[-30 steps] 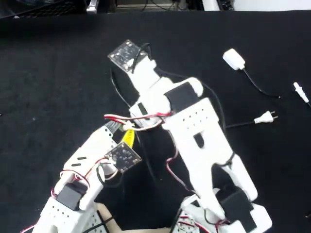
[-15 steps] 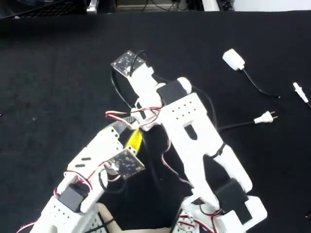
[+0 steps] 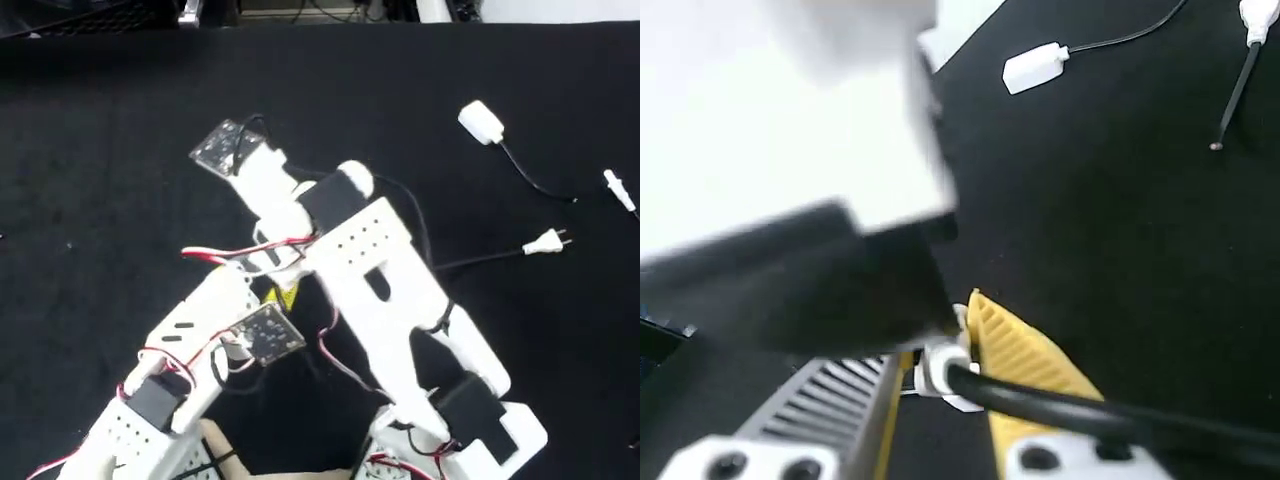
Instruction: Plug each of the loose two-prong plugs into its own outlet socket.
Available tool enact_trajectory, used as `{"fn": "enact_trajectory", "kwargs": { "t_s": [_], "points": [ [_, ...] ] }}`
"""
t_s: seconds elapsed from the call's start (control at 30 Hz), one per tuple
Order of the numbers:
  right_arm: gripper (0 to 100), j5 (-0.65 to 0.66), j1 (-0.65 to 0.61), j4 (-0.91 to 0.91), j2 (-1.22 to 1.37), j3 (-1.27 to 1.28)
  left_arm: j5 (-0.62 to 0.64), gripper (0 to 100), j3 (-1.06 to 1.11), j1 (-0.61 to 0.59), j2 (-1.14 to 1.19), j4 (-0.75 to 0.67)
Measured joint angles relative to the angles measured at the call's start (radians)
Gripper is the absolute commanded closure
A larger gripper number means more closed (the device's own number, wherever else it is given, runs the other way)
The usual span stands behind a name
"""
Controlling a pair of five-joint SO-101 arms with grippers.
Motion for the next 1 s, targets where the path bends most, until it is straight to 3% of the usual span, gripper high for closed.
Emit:
{"fn": "enact_trajectory", "kwargs": {
  "t_s": [0.23, 0.37, 0.53, 0.7, 1.0],
  "points": [
    [80.8, 0.000, 0.029, 0.005, 0.002, 0.000, 0.000, 97, 0.000, 0.000, 0.175, -0.140],
    [80.8, 0.000, 0.192, -0.012, 0.012, 0.000, 0.000, 97, 0.000, -0.012, 0.176, -0.149],
    [80.7, 0.000, 0.450, -0.086, 0.038, 0.017, 0.000, 97, 0.000, -0.117, 0.147, -0.147],
    [80.7, -0.015, 0.597, -0.190, 0.173, 0.147, 0.057, 97, -0.031, -0.167, 0.146, 0.000],
    [80.8, -0.101, 0.617, -0.319, 0.540, 0.201, 0.100, 97, -0.098, -0.176, 0.146, 0.166]
  ]
}}
